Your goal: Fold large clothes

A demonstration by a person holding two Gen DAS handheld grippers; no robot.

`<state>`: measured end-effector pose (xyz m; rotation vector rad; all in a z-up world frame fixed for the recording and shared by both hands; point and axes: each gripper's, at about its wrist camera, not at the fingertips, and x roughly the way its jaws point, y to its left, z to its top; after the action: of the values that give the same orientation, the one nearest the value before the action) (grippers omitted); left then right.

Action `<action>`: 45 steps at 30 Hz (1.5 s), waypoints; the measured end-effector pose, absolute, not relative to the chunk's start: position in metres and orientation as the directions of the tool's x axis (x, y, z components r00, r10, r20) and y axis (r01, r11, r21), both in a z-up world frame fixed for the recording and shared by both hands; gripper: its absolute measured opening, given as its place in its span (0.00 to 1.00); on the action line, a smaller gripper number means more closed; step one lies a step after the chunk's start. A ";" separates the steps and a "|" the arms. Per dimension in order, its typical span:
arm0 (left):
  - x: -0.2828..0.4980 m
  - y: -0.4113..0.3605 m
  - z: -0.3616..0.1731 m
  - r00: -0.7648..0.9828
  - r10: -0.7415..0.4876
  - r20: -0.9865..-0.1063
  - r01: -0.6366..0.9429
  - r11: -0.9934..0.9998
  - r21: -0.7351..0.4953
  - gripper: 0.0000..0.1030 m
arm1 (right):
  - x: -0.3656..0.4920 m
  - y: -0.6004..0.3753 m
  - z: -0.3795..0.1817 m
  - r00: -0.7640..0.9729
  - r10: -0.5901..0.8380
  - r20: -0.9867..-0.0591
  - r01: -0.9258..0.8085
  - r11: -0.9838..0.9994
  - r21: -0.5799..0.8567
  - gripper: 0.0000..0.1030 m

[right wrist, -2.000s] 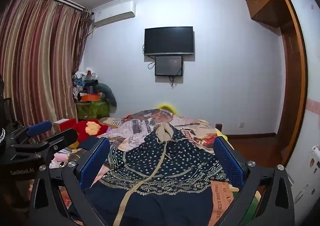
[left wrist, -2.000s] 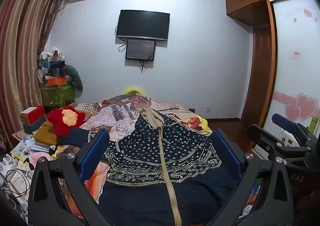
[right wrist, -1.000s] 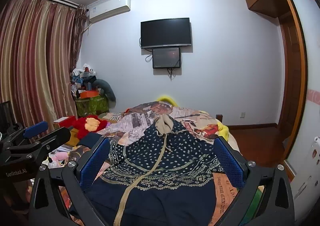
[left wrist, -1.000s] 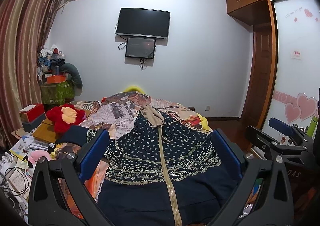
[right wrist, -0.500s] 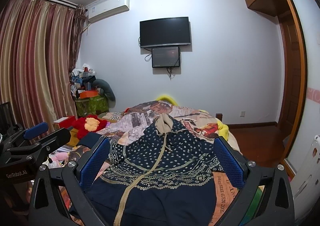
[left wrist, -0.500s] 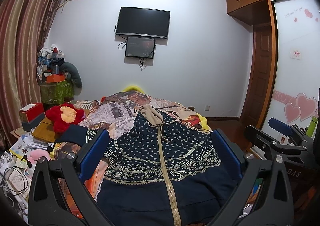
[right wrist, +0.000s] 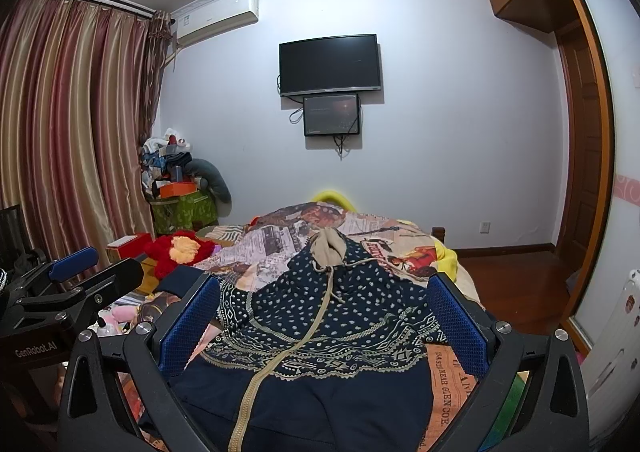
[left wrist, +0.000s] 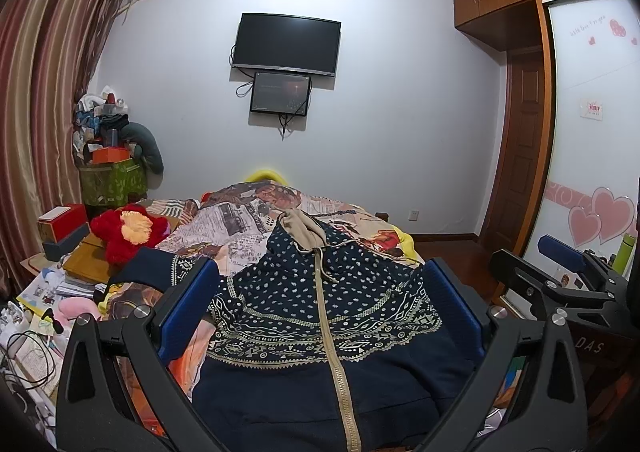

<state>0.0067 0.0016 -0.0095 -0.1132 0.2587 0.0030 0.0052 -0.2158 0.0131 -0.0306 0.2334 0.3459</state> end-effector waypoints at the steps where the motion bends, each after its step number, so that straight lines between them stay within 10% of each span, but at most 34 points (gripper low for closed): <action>1: 0.007 0.002 -0.009 0.967 -0.012 -0.256 -0.018 0.994 -0.111 1.00 | 0.005 -0.216 0.013 0.914 0.332 -0.232 -0.339 0.941 0.010 1.00; 45: 0.116 0.053 -0.020 0.934 0.008 -0.357 -0.058 0.990 -0.130 1.00 | 0.076 -0.199 0.008 0.915 0.298 -0.273 -0.315 0.949 -0.020 1.00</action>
<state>0.1162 0.0526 -0.0201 -0.1395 0.3637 0.0338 0.0760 -0.1990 0.0078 -0.0634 0.2706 0.3154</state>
